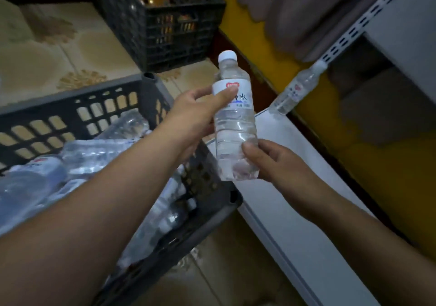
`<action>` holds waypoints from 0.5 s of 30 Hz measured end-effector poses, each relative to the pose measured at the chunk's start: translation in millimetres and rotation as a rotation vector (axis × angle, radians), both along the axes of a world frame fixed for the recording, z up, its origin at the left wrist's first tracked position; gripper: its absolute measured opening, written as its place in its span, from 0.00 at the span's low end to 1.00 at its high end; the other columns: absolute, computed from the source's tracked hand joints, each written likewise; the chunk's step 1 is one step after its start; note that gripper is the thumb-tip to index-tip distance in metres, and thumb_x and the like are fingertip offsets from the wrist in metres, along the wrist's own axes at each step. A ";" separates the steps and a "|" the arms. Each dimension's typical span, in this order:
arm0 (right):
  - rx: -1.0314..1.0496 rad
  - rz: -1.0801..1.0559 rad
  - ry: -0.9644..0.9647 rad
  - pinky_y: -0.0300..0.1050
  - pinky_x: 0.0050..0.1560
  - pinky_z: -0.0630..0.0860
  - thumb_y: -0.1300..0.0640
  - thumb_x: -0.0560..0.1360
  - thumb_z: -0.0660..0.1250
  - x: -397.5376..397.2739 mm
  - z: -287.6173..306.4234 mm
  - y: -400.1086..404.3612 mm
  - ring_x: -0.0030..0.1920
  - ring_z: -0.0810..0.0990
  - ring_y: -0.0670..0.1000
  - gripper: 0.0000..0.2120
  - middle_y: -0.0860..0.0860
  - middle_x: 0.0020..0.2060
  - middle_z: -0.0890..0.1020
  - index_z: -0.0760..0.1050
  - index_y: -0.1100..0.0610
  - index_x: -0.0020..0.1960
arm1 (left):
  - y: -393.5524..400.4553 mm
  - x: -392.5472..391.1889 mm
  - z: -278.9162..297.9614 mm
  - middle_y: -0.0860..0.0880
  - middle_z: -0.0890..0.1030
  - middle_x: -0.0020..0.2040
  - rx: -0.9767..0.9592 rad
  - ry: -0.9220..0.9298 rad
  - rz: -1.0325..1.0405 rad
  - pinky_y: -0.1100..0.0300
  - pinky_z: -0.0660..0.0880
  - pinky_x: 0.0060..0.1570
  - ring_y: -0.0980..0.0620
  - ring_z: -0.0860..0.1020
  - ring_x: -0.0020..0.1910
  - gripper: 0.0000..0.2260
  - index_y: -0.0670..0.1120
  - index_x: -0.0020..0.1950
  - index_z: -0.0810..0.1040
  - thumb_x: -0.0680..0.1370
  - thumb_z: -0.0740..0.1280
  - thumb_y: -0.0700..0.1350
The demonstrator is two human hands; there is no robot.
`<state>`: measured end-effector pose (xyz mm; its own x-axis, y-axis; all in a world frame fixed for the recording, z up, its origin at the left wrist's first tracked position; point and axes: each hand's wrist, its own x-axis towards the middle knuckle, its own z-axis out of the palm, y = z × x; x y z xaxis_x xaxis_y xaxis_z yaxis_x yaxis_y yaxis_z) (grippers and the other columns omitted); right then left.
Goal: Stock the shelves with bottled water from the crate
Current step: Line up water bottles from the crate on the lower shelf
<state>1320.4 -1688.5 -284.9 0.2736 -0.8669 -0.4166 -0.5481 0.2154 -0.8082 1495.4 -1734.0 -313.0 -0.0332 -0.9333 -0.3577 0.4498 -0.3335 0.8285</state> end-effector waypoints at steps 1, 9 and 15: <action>-0.004 -0.007 0.000 0.43 0.57 0.79 0.38 0.71 0.63 -13.3 -2.0 -8.7 0.53 0.83 0.43 0.24 0.42 0.53 0.84 0.76 0.47 0.63 | -9.5 -11.0 -3.3 0.43 0.84 0.53 -0.020 -0.006 -0.033 0.49 0.82 0.50 0.47 0.85 0.48 0.25 0.41 0.67 0.74 0.73 0.74 0.49; -0.195 -0.257 -0.212 0.54 0.65 0.75 0.38 0.75 0.62 -73.1 -0.4 -81.5 0.59 0.81 0.51 0.24 0.50 0.58 0.83 0.76 0.52 0.64 | -40.4 -82.3 -14.9 0.48 0.84 0.52 -0.241 -0.256 -0.252 0.49 0.80 0.54 0.49 0.83 0.52 0.26 0.51 0.58 0.79 0.62 0.81 0.48; -0.163 -0.325 -0.113 0.50 0.54 0.81 0.47 0.78 0.65 -109.5 6.8 -95.8 0.51 0.85 0.51 0.17 0.52 0.52 0.85 0.78 0.57 0.60 | -40.1 -119.1 -27.0 0.51 0.83 0.53 -0.250 -0.349 -0.322 0.52 0.80 0.53 0.53 0.83 0.51 0.28 0.49 0.62 0.76 0.65 0.80 0.52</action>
